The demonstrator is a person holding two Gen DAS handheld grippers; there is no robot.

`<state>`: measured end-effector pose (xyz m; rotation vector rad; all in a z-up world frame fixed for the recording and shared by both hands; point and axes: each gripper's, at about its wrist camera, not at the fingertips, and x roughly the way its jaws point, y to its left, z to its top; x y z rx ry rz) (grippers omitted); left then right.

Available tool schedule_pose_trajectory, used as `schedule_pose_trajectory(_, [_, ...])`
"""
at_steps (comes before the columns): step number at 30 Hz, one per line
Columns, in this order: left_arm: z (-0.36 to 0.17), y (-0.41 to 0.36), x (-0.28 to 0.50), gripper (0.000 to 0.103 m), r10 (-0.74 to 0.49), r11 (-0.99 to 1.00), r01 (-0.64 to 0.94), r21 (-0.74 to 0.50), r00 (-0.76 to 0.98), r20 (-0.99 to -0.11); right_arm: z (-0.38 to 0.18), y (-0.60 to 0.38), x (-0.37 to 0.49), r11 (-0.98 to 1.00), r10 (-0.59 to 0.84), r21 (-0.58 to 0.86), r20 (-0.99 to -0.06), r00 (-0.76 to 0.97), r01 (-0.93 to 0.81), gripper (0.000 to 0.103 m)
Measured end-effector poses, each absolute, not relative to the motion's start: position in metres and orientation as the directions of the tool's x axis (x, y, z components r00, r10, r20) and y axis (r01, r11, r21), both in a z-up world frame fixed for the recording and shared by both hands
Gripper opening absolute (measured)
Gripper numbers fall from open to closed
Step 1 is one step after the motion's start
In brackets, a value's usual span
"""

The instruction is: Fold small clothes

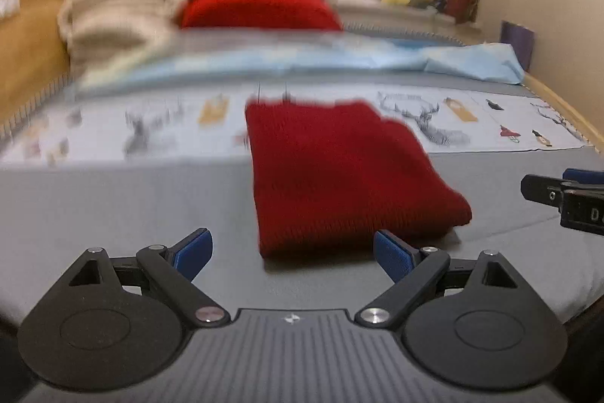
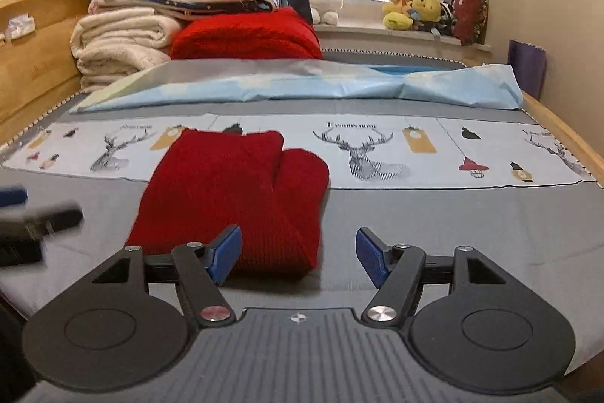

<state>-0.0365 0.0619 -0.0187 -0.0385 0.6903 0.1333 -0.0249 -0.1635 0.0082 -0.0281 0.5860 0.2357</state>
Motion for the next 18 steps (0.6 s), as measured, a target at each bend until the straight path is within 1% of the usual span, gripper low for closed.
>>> schedule_pose_trajectory(1, [-0.02,0.064,-0.034,0.095,0.113,0.989,-0.147,0.0,0.761,-0.639,0.007,-0.161,-0.022,0.973,0.211,0.039,-0.552,0.807,-0.227,0.069])
schedule_pose_trajectory(4, [-0.023,0.065,-0.025,0.095,0.149,0.985,-0.169,0.032,0.743,-0.652,0.001,-0.153,-0.015,0.973,0.211,0.046,-0.57,0.794,-0.226,0.069])
schedule_pose_trajectory(9, [-0.03,0.072,-0.016,0.095,0.127,0.981,-0.193,-0.019,0.711,-0.692,-0.003,-0.142,-0.01,0.973,0.215,0.061,-0.581,0.785,-0.222,0.069])
schedule_pose_trajectory(18, [-0.035,0.075,-0.017,0.095,0.134,0.98,-0.199,-0.01,0.697,-0.704,-0.01,-0.126,-0.006,0.965,0.233,0.051,-0.614,0.754,-0.258,0.069])
